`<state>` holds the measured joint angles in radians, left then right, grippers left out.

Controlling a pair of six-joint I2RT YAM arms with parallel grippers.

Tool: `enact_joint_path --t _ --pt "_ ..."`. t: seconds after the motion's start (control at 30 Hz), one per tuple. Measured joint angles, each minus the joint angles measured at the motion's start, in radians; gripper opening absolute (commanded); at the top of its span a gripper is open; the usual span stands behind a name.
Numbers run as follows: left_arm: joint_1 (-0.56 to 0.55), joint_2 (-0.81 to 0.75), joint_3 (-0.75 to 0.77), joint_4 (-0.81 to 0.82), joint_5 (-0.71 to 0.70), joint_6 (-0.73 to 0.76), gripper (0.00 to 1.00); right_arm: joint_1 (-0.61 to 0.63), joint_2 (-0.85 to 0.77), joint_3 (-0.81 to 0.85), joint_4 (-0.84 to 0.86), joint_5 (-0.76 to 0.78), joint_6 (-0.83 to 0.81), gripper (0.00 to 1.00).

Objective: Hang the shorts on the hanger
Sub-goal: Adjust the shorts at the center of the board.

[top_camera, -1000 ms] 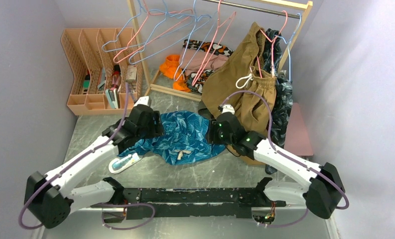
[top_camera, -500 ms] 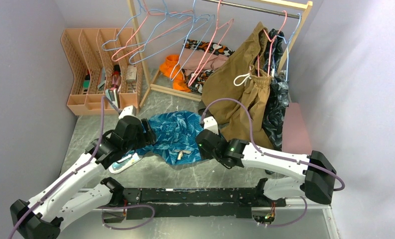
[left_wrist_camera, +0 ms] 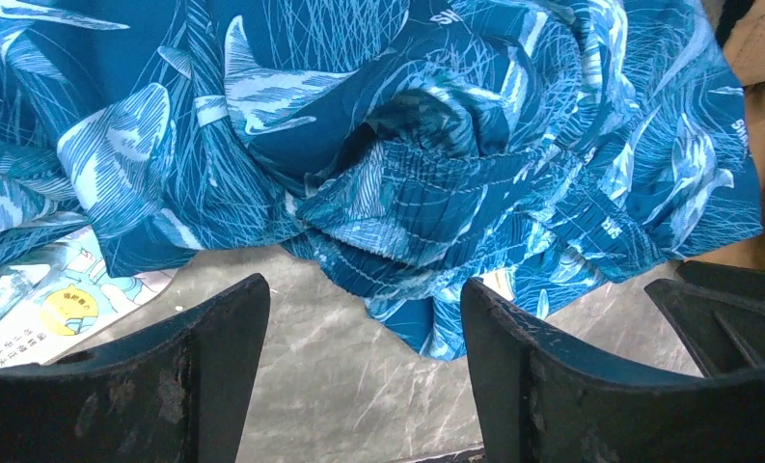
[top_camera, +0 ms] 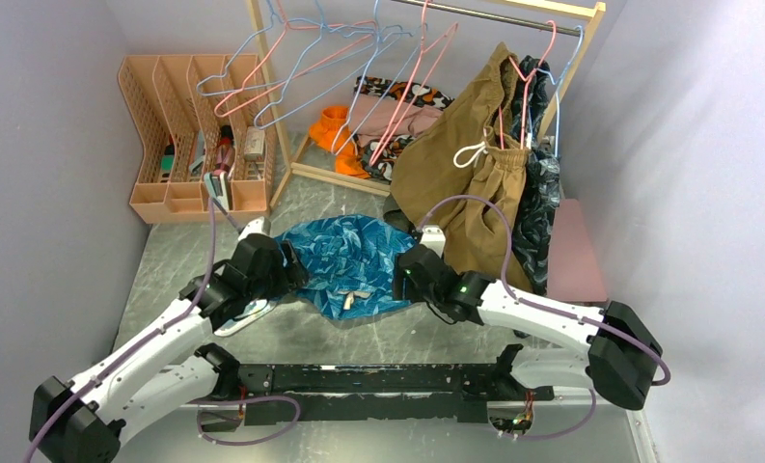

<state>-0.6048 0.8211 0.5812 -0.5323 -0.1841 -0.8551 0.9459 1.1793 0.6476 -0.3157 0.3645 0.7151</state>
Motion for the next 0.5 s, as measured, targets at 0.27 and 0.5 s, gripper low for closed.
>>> enact_joint_path --t 0.27,0.5 --pt "0.017 0.109 -0.007 0.068 0.003 0.035 0.68 -0.023 -0.005 -0.029 0.053 -0.048 0.006 0.64" --pt "0.03 0.21 -0.006 0.113 -0.008 0.084 0.22 -0.027 -0.015 -0.035 0.061 -0.064 0.006 0.64"
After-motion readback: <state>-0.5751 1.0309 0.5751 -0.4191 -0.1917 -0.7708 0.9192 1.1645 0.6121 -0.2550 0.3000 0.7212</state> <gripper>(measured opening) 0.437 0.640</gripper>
